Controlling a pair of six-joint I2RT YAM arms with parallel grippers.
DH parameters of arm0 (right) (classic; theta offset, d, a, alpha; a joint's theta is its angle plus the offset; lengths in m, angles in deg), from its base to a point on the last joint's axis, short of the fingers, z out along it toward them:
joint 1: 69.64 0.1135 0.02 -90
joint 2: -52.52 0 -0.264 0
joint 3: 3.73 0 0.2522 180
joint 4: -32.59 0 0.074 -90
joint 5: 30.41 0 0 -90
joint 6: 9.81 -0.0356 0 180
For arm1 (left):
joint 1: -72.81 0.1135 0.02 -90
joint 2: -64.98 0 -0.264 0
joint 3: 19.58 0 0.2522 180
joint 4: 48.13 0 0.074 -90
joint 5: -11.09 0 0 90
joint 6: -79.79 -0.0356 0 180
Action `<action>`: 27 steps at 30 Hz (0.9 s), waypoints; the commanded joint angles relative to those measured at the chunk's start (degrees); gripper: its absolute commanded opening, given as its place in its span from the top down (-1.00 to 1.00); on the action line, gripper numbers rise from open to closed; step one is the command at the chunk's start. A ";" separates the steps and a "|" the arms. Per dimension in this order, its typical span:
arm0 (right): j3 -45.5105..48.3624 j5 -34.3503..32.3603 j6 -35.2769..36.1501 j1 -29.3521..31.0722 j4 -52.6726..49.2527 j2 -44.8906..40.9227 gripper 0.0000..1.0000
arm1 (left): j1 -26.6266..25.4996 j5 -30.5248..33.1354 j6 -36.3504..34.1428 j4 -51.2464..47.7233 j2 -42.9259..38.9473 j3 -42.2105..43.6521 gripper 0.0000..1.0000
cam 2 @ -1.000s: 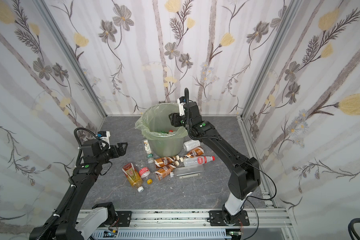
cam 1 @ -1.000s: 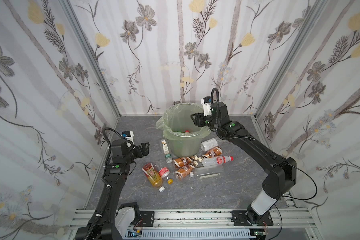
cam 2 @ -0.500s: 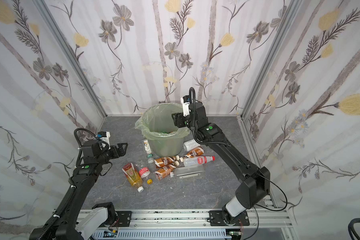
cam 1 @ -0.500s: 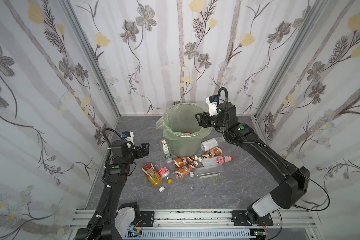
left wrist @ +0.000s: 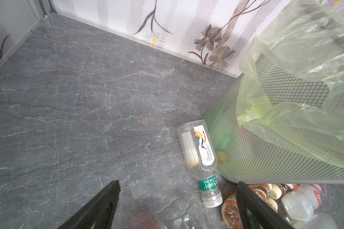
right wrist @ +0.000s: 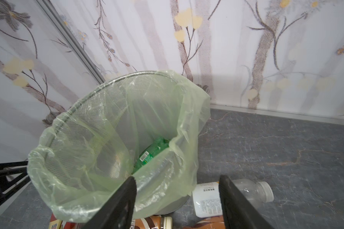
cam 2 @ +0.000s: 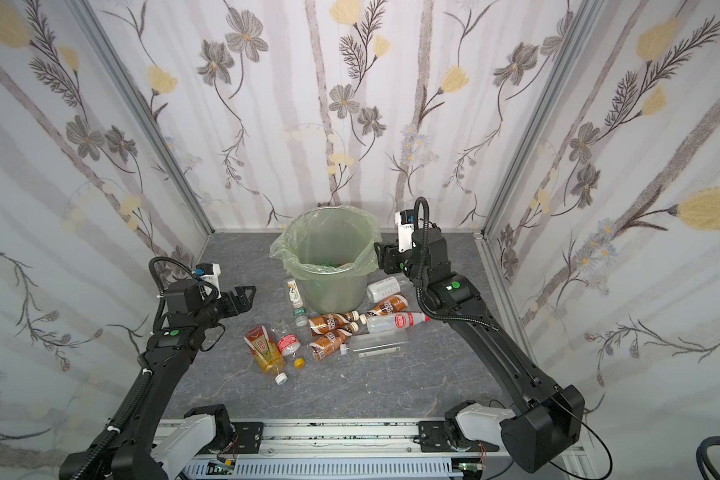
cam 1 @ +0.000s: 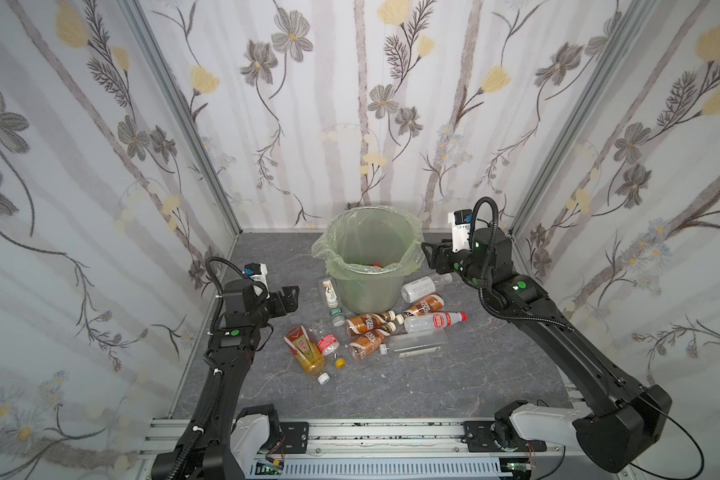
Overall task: Put the plastic bottles in the bin
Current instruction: 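Withdraw the right gripper from the bin toward its side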
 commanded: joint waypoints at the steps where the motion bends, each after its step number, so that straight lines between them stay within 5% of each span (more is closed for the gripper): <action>1: 3.77 -0.09 0.16 -1.91 1.44 -2.28 -0.34 | -0.02 -0.57 0.78 1.88 0.64 0.18 -0.86; 16: 11.17 2.92 -0.04 -6.35 2.38 -4.14 -0.33 | -0.43 -0.19 6.10 0.43 2.18 1.15 -0.84; 22: 12.56 3.74 0.16 -7.13 3.70 -3.62 -0.34 | -5.09 13.12 7.60 -12.69 2.94 -3.01 -0.82; 27: 13.30 4.98 0.29 -7.96 4.64 -2.34 -0.35 | -15.07 25.69 13.58 -17.29 2.94 -4.38 -0.82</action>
